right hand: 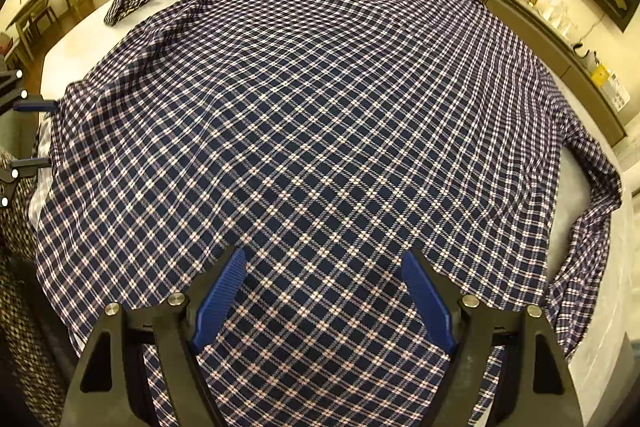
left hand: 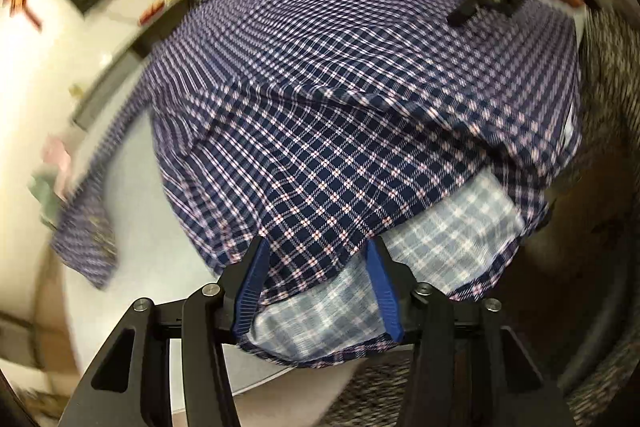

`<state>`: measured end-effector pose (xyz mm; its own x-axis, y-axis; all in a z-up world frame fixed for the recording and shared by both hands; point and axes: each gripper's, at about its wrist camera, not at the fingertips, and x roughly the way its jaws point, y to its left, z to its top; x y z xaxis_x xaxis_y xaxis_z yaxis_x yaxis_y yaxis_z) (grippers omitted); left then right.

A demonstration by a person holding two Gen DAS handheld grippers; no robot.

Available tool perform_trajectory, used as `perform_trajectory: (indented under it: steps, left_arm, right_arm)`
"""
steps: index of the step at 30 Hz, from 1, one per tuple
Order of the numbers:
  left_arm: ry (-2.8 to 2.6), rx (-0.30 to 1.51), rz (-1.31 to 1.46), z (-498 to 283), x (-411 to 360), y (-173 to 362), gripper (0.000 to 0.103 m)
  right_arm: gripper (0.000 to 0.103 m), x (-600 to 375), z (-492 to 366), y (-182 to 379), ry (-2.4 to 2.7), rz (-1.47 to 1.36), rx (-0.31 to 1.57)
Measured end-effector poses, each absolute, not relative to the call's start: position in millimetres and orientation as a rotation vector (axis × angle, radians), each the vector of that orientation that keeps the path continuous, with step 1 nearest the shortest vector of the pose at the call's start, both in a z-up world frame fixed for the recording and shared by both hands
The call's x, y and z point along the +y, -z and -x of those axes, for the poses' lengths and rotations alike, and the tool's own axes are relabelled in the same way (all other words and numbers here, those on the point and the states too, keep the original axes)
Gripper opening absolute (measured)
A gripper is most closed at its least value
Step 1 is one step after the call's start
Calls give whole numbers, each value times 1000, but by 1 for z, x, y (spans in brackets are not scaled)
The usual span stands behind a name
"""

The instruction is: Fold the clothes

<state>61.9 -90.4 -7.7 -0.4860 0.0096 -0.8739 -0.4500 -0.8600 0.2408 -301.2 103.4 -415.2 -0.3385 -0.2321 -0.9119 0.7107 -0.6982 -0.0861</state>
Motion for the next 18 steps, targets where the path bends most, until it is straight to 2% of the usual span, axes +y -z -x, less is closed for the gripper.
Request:
perform_trajectory:
  steps: [1,2,3,5,12,18]
  left_arm:
    - [-2403,613,1426,-60,-95,6,23]
    - [-2400,574,1441,-59,-99,5,18]
    - [-2403,559,1442,-59,-101,1,8]
    - [-2420,556,1407,-65,-102,-13,2]
    - [-2565,586,1339,-125,-118,-60,1]
    - [-2530,686,1436,-135,-124,-52,5]
  right_arm:
    - [82,103,305,414,2070,-1304,637]
    - [82,103,307,414,2069,-1305,634]
    - [82,102,310,414,2068,-1304,634]
    - [82,103,318,413,2066,-1302,634]
    - [86,118,321,400,2041,-1353,577]
    - [89,120,334,391,2033,-1386,577]
